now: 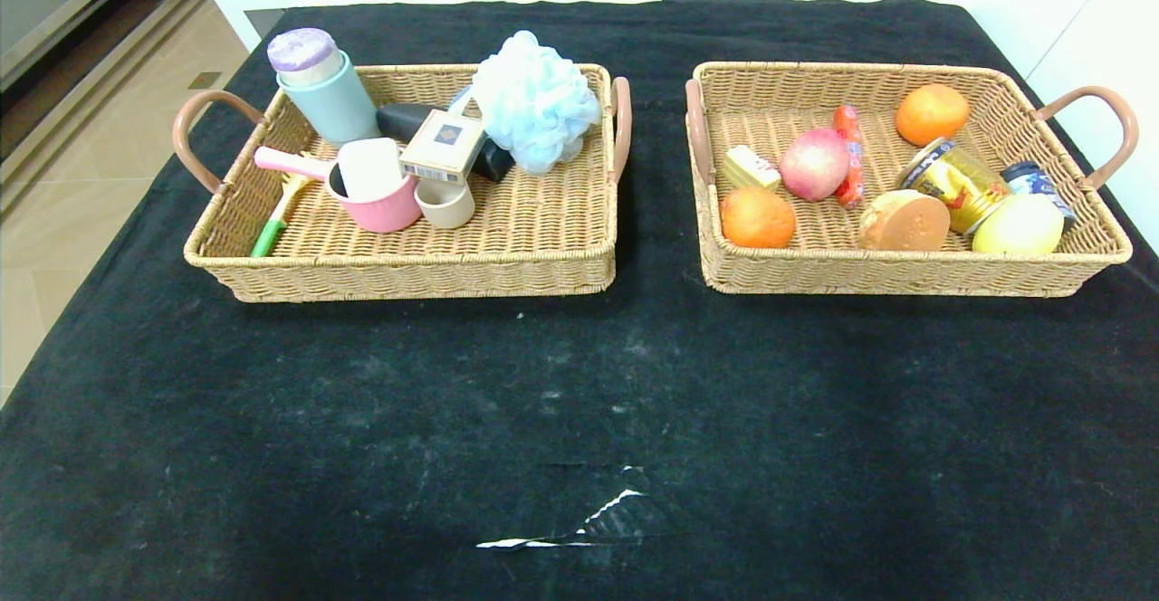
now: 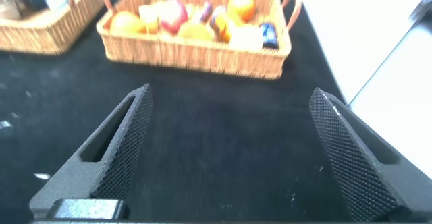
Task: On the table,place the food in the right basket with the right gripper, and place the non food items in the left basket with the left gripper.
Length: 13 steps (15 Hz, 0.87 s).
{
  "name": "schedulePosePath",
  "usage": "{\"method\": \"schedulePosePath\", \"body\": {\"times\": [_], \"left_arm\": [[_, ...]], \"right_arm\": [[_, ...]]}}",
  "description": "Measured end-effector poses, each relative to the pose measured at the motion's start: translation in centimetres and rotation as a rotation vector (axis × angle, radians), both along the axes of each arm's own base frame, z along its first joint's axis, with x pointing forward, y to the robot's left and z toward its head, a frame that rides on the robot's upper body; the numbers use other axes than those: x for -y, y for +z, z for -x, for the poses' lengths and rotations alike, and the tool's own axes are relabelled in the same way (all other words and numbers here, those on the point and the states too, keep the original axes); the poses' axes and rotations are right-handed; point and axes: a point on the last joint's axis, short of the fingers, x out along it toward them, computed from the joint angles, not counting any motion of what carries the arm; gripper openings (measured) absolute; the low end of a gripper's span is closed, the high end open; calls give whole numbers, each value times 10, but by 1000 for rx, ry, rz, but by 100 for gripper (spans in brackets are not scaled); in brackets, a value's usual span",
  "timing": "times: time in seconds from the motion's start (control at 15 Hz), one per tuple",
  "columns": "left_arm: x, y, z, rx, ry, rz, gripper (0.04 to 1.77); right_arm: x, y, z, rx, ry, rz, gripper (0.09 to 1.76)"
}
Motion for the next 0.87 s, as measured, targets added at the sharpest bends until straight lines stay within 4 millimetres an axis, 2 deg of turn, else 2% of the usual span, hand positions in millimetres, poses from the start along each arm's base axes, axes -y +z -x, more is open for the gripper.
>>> {"method": "schedulePosePath", "body": {"times": [0.13, 0.4, 0.53, 0.87], "left_arm": [[0, -19, -17, 8, 0, -5, 172], [0, -70, -46, -85, 17, -65, 172], [0, -83, -50, -152, 23, -64, 172], [-2, -98, -52, -276, 89, -51, 172]], "right_arm": [[0, -21, -12, -57, -1, 8, 170], [0, -59, -26, -225, -11, 45, 170], [0, -70, -28, -309, -22, 45, 170], [1, -73, -28, -335, -37, -28, 170]]}}
